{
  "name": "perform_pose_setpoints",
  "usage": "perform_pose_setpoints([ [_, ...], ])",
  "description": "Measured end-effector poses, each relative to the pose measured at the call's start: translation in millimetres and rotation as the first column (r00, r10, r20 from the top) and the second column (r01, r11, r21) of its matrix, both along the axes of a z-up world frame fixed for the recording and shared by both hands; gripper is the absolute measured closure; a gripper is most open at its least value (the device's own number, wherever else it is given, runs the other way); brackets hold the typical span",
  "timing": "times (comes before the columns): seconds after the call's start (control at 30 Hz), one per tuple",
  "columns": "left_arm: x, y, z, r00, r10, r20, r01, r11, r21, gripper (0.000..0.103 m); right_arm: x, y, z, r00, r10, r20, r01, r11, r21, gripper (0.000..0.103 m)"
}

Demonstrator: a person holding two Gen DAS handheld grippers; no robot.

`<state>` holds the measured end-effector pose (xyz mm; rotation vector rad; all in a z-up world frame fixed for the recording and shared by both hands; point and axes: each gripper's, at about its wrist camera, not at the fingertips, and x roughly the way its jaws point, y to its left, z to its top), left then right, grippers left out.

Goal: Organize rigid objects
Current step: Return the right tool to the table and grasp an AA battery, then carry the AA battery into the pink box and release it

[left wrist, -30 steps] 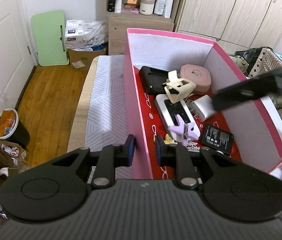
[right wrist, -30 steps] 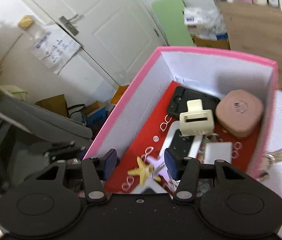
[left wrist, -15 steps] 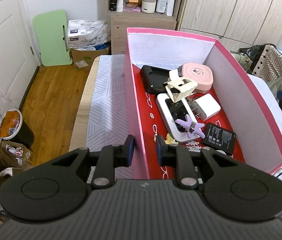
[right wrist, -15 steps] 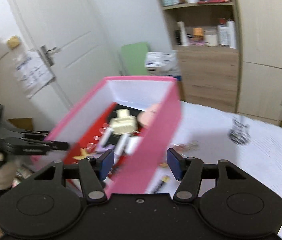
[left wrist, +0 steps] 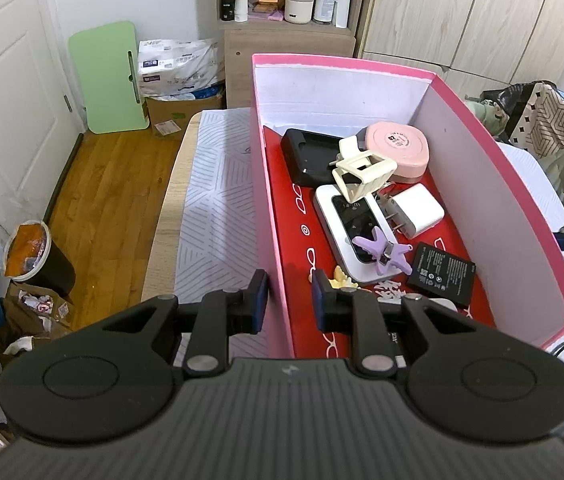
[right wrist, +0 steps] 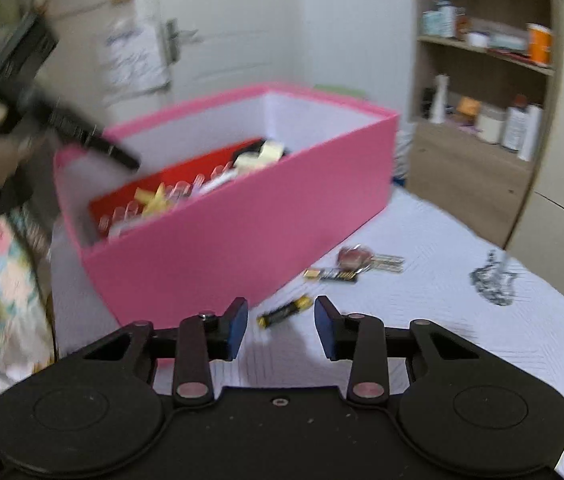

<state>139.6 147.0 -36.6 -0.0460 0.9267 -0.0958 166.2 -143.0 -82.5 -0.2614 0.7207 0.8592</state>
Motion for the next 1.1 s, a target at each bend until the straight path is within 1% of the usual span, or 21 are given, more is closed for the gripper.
perform_pose_setpoints([
  [0.17,0,1,0,1.0,-0.002,0.0,0.002,1.0,-0.002,0.082,10,10,-23,0.996,0.089,0.032,-0.086,0.993,-0.08,0.06],
  [0.27,0,1,0,1.0,-0.005,-0.003,0.005,1.0,-0.001,0.082,22,11,-32,0.992,0.12,0.036,-0.117,0.989,-0.087,0.059],
  [0.37,1,0,1,1.0,-0.007,-0.008,0.007,1.0,-0.002,0.082,30,2,-31,0.985,0.167,0.038,-0.166,0.986,-0.03,0.058],
  [0.4,1,1,1,1.0,-0.008,-0.009,0.008,1.0,-0.001,0.082,34,-2,-31,0.983,0.182,0.012,-0.182,0.983,0.007,0.055],
  [0.43,1,0,1,1.0,-0.006,-0.009,0.006,1.0,-0.004,0.082,37,-3,-31,0.982,0.19,-0.014,-0.189,0.981,0.032,0.05],
  [0.47,1,0,1,1.0,-0.007,-0.008,0.007,1.0,-0.005,0.082,40,-4,-32,0.98,0.197,-0.035,-0.195,0.98,0.044,0.048],
  [0.5,1,0,1,1.0,-0.007,-0.008,0.007,1.0,-0.005,0.082,40,-3,-33,0.978,0.205,-0.039,-0.203,0.978,0.044,0.047],
  [0.57,1,1,1,1.0,-0.008,-0.007,0.008,1.0,-0.01,0.082,41,1,-36,0.975,0.222,-0.029,-0.221,0.975,0.012,0.046],
  [0.63,1,2,1,1.0,-0.009,-0.007,0.009,1.0,-0.01,0.082,42,3,-39,0.973,0.229,-0.006,-0.229,0.973,0.01,0.044],
  [0.73,1,1,0,1.0,-0.012,-0.005,0.012,1.0,-0.003,0.082,45,6,-41,0.974,0.225,-0.003,-0.225,0.974,0.021,0.042],
  [0.93,0,1,0,1.0,-0.01,-0.005,0.01,1.0,-0.009,0.082,45,9,-42,0.98,0.197,0.013,-0.197,0.98,0.031,0.043],
  [0.97,0,1,0,1.0,-0.008,-0.005,0.008,1.0,-0.011,0.082,44,9,-42,0.98,0.197,0.019,-0.197,0.98,0.025,0.044],
  [1.0,0,2,0,1.0,-0.009,-0.004,0.008,1.0,-0.011,0.082,43,9,-41,0.981,0.196,0.016,-0.196,0.98,0.026,0.054],
  [1.1,-1,2,1,1.0,-0.008,-0.004,0.008,1.0,-0.014,0.082,41,8,-40,0.986,0.168,0.013,-0.169,0.985,0.035,0.055],
])
